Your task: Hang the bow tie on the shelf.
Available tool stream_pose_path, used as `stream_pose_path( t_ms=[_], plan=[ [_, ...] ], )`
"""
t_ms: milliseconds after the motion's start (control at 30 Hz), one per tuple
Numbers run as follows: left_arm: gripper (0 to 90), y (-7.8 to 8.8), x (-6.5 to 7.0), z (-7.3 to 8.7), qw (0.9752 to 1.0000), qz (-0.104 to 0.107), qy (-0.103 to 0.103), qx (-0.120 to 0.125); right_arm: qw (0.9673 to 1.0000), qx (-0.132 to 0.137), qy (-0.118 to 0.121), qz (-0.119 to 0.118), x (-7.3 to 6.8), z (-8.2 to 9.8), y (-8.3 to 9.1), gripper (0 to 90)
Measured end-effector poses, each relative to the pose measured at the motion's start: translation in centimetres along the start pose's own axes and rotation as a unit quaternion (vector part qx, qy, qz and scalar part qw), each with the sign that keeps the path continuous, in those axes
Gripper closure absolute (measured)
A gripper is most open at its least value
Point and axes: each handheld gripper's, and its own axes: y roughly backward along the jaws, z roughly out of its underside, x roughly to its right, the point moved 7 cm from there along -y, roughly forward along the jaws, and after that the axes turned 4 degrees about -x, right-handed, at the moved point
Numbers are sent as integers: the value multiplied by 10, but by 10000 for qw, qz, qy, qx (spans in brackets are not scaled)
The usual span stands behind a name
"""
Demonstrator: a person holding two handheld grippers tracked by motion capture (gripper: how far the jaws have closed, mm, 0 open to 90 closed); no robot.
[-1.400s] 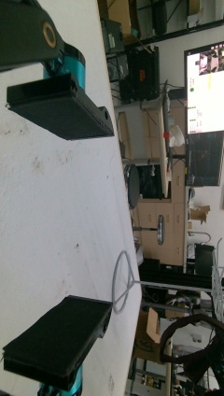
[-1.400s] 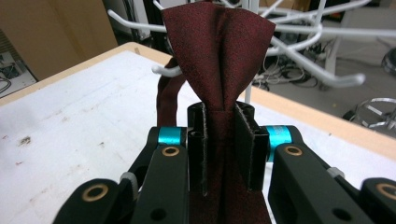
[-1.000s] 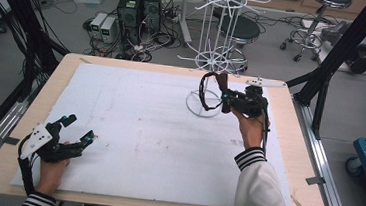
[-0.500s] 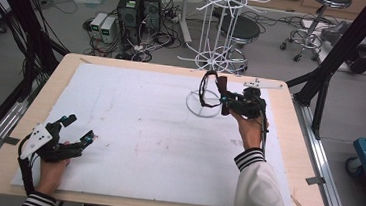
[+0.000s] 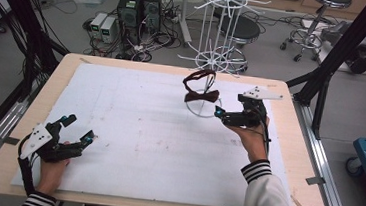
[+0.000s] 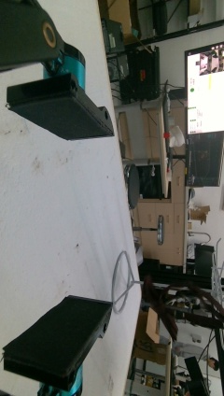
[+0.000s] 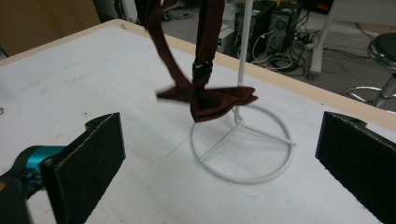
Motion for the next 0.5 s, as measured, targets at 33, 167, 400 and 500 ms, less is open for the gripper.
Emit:
stream_pose_path(
  t_ms=[33,167,400,500],
  plan=[
    [143,0,0,0,10000,-1,11,20,10000,63,-17,-42,0,4,6,6],
    [143,0,0,0,10000,0,2,-1,9998,211,7,-44,-3,11,17,6],
    [143,0,0,0,10000,5,1,-2,9986,503,137,-44,-13,38,44,6],
    [143,0,0,0,10000,10,-7,0,9963,856,70,-34,-17,53,56,6]
  ],
)
